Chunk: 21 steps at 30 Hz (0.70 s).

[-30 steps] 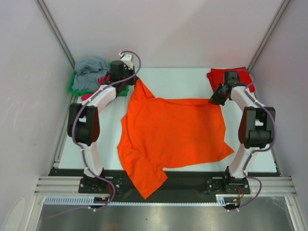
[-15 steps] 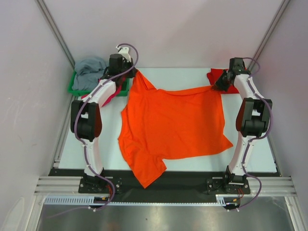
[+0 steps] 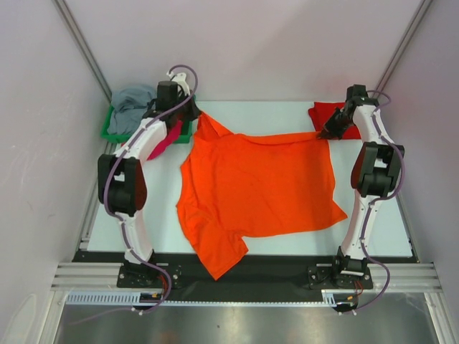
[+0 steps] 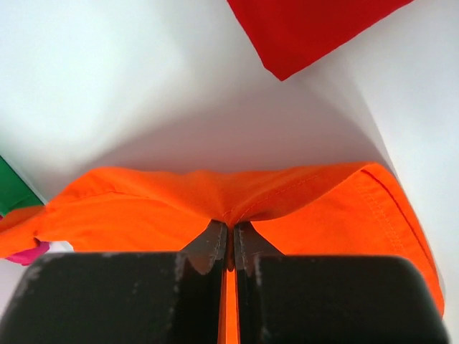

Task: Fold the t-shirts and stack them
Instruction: Flatten the tshirt out

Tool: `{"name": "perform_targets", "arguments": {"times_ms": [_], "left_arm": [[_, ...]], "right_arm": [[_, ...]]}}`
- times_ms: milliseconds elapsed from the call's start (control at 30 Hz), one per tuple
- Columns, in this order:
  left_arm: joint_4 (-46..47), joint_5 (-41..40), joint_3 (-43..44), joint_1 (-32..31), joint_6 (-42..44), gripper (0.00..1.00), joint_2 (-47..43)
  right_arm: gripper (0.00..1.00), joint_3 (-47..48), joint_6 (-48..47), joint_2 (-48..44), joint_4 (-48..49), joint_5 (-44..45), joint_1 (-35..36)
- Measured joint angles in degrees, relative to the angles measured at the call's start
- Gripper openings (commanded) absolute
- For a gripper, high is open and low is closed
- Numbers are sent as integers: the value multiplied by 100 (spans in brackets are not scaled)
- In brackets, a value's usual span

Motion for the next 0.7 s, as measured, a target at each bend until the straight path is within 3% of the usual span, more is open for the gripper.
{"name": "perform_targets", "arguments": {"times_ms": [400,700], "left_arm": [[-358,184,-1102,-46,-236,0,-769],[-380,162,-1276,-42,-337,0,-1519]], "right_arm": [[0,387,0,57,-614,-153,-162],[0,24,4,-201,-697,-214,-142]]}}
